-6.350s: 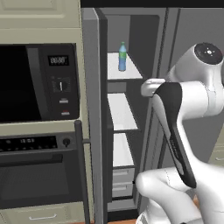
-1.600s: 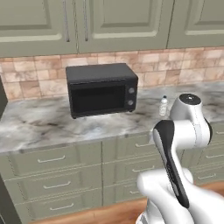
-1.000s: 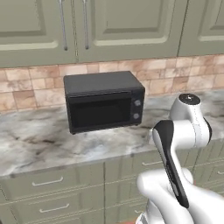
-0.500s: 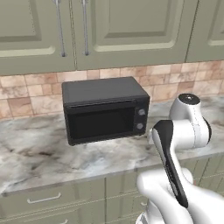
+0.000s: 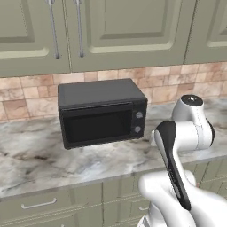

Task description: Take the bottled waters from the counter and place them in the freezer to freeze. Close the freezer door after placing the bottles.

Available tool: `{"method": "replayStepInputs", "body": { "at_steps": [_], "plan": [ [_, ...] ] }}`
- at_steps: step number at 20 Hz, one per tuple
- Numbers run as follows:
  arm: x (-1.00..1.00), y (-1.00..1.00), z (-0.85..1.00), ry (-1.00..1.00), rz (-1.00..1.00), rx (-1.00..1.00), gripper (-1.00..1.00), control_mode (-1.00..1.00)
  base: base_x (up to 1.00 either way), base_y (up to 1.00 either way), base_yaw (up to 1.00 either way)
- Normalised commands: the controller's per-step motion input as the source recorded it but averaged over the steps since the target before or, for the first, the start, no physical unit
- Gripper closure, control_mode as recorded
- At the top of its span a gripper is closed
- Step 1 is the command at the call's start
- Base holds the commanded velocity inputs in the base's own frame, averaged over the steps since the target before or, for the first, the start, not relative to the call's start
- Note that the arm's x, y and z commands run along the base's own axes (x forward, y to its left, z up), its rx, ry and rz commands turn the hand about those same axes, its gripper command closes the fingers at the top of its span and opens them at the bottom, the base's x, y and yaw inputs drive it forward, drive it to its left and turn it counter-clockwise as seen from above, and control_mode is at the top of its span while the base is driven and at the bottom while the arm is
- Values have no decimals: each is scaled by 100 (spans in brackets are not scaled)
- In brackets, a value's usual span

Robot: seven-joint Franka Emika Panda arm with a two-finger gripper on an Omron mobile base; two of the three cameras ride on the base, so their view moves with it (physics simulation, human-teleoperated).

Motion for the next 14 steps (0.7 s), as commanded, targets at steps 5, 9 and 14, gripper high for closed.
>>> {"method": "replayStepInputs", "body": {
  "at_steps": [5, 9, 14],
  "plan": [
    [0, 0, 0, 0, 0, 0, -100, 100, 0, 0, 0],
    [0, 0, 0, 0, 0, 0, -100, -100, 0, 0, 0],
    [0, -31, -20, -13, 11, 9, -100, -100, 0, 0, 0]
  ]
}}
